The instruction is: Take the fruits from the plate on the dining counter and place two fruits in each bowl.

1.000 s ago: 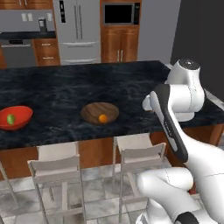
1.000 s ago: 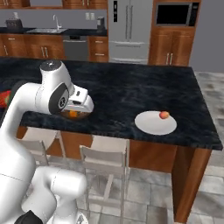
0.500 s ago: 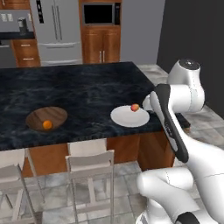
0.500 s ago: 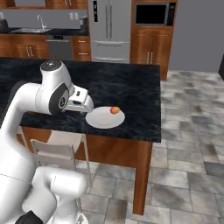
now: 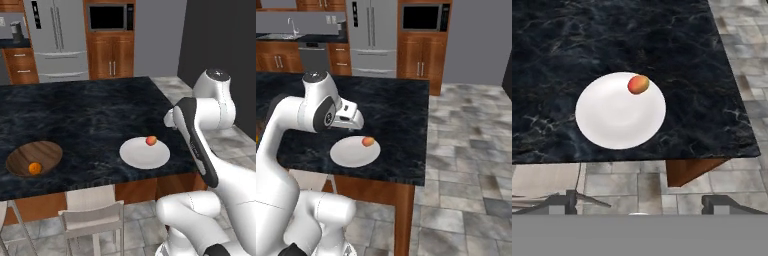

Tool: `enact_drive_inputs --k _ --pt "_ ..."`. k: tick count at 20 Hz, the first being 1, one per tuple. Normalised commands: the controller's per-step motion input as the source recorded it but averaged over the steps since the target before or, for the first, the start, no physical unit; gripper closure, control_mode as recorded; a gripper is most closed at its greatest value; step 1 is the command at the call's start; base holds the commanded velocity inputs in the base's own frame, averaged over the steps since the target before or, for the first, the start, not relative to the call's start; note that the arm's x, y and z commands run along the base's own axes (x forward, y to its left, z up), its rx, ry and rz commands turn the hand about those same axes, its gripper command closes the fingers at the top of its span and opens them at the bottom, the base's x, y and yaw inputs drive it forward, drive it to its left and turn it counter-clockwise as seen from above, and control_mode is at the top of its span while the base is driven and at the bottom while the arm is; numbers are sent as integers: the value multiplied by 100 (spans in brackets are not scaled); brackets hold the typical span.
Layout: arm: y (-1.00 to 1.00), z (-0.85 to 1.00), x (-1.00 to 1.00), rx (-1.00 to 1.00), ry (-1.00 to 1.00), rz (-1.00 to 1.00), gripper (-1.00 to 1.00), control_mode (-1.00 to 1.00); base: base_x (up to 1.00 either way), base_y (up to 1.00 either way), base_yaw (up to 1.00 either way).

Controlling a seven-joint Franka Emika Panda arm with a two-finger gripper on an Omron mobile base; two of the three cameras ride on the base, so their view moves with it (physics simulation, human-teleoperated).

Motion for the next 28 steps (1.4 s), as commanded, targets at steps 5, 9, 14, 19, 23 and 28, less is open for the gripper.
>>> enact_drive_inputs --k 5,9,14,19,23,28 --pt "0 0 0 0 0 0 -100 100 66 0 0" --pt "0 -17 47 0 0 0 -100 -100 16 0 0" --pt "6 -34 84 0 0 -2 -100 -100 0 0 0" --pt "15 -57 55 0 0 -14 -100 -100 0 0 0" --pt "2 -54 45 1 4 -17 -100 -100 0 0 0" --pt "0 -36 40 4 15 -13 -100 -100 0 0 0"
